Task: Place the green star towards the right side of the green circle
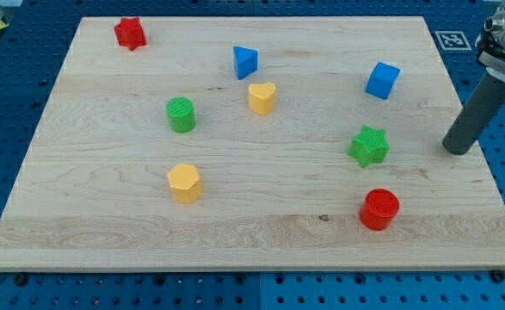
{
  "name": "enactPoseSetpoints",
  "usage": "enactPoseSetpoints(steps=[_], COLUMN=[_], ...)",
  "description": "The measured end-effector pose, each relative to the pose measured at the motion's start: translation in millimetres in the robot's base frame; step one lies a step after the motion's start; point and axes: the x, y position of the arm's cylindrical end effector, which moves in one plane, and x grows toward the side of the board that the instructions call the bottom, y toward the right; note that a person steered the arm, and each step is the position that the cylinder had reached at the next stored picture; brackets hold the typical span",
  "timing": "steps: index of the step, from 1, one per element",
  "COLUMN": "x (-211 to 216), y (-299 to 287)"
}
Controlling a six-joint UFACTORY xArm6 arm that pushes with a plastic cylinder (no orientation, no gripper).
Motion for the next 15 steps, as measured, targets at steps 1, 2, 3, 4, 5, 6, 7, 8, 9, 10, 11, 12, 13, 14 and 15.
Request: enactPoseSetpoints(steps=[1,2,3,4,5,6,7,8,9,10,11,12,13,14,15], x=[1.8,2.2,2.2,2.2,2.2,3.2,15.7,15.7,15.7,15.7,19.6,19.9,8.6,3.3,3.3], y=[-14.3,-45.7,-61.8,-76.6,-85.6,-85.6,-86.0,-86.3,-103.5,-109.8,-110.5,-121.5,-139.0,-147.1,-152.1])
